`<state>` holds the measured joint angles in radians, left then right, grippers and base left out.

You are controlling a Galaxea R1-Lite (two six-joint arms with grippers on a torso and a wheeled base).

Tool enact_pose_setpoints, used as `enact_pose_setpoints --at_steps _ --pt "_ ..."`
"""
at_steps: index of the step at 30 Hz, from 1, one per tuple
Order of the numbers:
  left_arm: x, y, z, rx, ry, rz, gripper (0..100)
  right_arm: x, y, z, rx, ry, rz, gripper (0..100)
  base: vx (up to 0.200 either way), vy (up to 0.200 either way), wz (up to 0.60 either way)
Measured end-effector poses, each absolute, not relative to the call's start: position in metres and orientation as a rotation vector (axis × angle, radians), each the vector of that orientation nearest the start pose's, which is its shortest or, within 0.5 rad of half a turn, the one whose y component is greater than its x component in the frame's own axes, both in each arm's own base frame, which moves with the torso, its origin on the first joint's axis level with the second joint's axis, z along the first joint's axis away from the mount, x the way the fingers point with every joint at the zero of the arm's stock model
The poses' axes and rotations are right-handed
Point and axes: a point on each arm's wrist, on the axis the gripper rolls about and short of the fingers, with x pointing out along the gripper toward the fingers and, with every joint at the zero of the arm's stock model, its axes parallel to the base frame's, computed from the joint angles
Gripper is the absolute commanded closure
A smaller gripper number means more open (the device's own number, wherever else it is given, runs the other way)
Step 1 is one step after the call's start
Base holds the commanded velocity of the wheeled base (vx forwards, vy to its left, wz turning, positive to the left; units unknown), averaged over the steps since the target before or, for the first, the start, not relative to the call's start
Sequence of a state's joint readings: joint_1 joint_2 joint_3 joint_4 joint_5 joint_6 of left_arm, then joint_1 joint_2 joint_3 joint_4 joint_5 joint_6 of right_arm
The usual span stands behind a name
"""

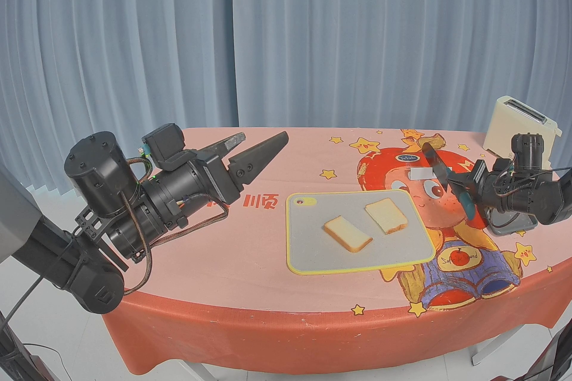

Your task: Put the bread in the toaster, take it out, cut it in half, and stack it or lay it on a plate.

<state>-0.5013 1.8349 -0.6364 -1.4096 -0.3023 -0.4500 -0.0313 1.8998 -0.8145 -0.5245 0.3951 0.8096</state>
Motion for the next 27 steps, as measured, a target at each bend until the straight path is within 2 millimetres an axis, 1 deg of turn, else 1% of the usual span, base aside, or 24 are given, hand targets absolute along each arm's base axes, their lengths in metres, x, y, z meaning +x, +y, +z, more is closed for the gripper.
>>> enact_pose_setpoints --at_steps 9,14,21,27 --pt "0.27 -0.155 0.175 -0.445 -0.031 -0.834 0 0.332 -0.008 0.113 0.941 0.656 0.085 100 0.0 0.0 0.0" --pt "0.27 -0.156 0.175 -0.445 -0.031 -0.835 0 0.331 -0.016 0.113 0.956 0.647 0.058 100 0.0 0.0 0.0" --pt "0.27 -0.156 0.176 -0.446 -0.033 -0.835 0 0.331 -0.019 0.113 0.967 0.642 0.049 100 0.0 0.0 0.0" --pt "0.27 -0.156 0.176 -0.445 -0.033 -0.836 0 0.33 -0.016 0.113 0.962 0.649 0.056 100 0.0 0.0 0.0"
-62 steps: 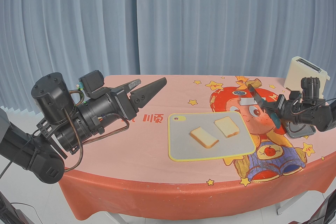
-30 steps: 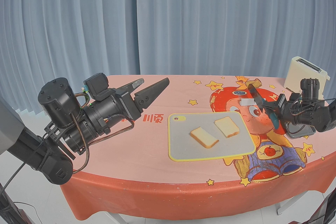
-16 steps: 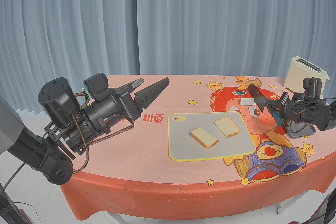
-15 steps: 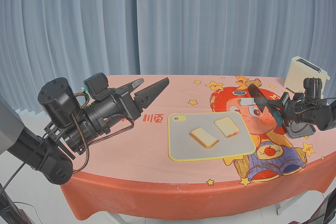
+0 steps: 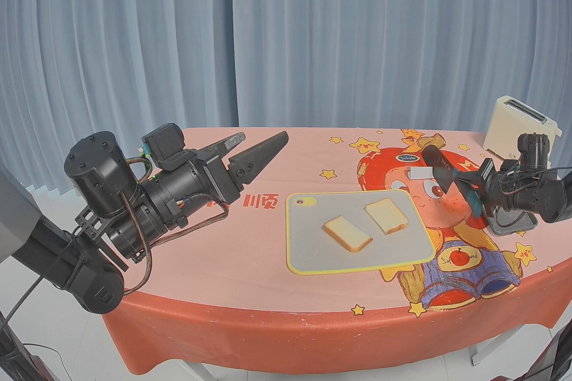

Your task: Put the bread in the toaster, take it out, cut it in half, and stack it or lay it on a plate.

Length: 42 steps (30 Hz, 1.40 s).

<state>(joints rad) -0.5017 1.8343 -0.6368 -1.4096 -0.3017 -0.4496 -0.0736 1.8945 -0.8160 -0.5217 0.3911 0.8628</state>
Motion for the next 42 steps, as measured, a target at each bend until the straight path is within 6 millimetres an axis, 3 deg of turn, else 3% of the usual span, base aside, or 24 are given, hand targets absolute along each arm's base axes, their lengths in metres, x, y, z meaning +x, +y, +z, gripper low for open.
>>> enact_pose_setpoints --at_steps 8,9,29,42 --pt "0.27 -0.155 0.176 -0.445 -0.033 -0.836 0 0.328 -0.01 0.112 0.95 0.661 0.068 100 0.0 0.0 0.0" --pt "0.27 -0.155 0.176 -0.445 -0.034 -0.836 0 0.327 -0.009 0.111 0.948 0.663 0.069 0 0.0 0.0 0.0" --pt "0.269 -0.155 0.177 -0.446 -0.037 -0.837 0 0.316 -0.003 0.113 0.884 0.663 0.078 0 0.0 0.0 0.0" --pt "0.268 -0.155 0.179 -0.444 -0.045 -0.832 0 0.29 0.009 0.129 0.721 0.597 0.064 0 0.0 0.0 0.0"
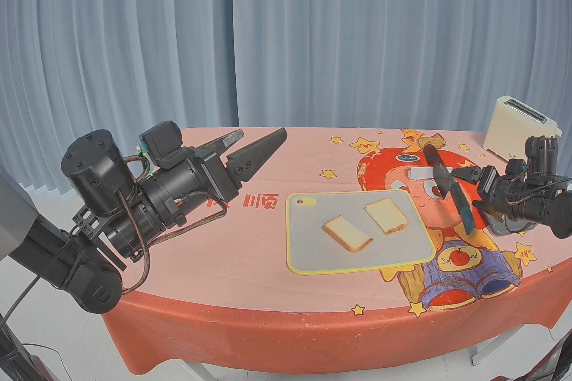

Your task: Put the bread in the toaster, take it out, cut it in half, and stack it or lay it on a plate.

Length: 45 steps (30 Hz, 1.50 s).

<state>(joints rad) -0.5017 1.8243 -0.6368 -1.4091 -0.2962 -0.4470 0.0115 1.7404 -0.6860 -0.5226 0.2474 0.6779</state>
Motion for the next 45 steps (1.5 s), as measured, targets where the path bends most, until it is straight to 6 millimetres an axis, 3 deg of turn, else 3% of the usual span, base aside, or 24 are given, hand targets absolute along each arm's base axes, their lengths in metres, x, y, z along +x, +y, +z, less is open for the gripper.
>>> enact_pose_setpoints --at_steps 12,18,28,35,45 --pt "0.265 -0.152 0.184 -0.404 -0.08 -0.828 0 0.264 0.01 0.143 0.439 0.486 0.027 0 0.0 0.0 0.0" --pt "0.265 -0.15 0.184 -0.277 -0.133 -0.797 0 0.263 0.01 0.152 0.351 0.273 0.018 0 0.0 0.0 0.0" --pt "0.268 -0.138 0.183 -0.204 -0.159 -0.743 0 0.256 0.011 0.142 0.166 0.082 -0.056 0 0.0 0.0 0.0" --pt "0.264 -0.125 0.199 -0.196 -0.217 -0.709 0 0.248 0.016 0.131 0.089 0.095 -0.053 0 0.0 0.0 0.0" --pt "0.253 -0.099 0.228 -0.16 -0.333 -0.638 0 0.236 0.026 0.131 0.039 0.05 0.003 0 0.0 0.0 0.0"
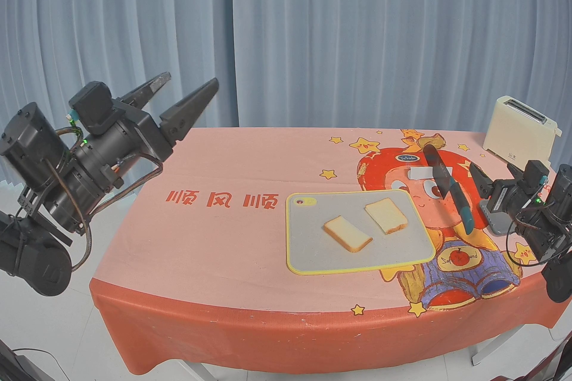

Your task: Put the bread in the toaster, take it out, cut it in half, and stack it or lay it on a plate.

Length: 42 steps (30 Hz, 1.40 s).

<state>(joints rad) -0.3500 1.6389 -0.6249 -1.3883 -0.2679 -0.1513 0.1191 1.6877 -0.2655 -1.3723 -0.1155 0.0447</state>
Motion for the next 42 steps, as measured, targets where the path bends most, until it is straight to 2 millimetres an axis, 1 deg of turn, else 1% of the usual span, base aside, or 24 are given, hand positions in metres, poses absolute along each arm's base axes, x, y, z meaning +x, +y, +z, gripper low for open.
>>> enact_pose_setpoints --at_steps 3,8,14,18,22,27,30,33,37,42 --pt "0.246 -0.088 0.228 -0.139 -0.325 -0.597 0 0.234 0.027 0.132 0.037 0.047 0.012 0 0.0 0.0 0.0" --pt "0.23 -0.064 0.221 -0.084 -0.307 -0.512 0 0.232 0.03 0.134 0.038 0.038 0.029 0 0.0 0.0 0.0" --pt "0.207 -0.025 0.2 -0.022 -0.244 -0.352 0 0.229 0.033 0.139 0.042 0.015 0.047 0 0.0 0.0 0.0" --pt "0.185 -0.011 0.185 -0.007 -0.211 -0.293 0 0.227 0.034 0.143 0.043 -0.001 0.052 0 0.0 0.0 0.0" --pt "0.157 -0.006 0.176 0.001 -0.204 -0.269 0 0.225 0.034 0.147 0.045 -0.019 0.058 0 0.0 0.0 0.0" --pt "0.121 -0.005 0.177 0.015 -0.247 -0.257 0 0.221 0.034 0.154 0.048 -0.046 0.079 0 0.0 0.0 0.0" --pt "0.105 -0.005 0.176 0.016 -0.244 -0.254 0 0.219 0.034 0.157 0.05 -0.06 0.088 0 0.0 0.0 0.0" --pt "0.089 -0.005 0.17 0.014 -0.2 -0.253 0 0.218 0.034 0.16 0.05 -0.074 0.092 0 0.0 0.0 0.0" --pt "0.064 -0.005 0.156 0.008 -0.112 -0.252 0 0.215 0.034 0.164 0.052 -0.092 0.096 0 0.0 0.0 0.0" --pt "0.032 -0.006 0.134 0.001 -0.019 -0.252 0 0.212 0.033 0.169 0.053 -0.11 0.1 0 0.0 0.0 0.0"
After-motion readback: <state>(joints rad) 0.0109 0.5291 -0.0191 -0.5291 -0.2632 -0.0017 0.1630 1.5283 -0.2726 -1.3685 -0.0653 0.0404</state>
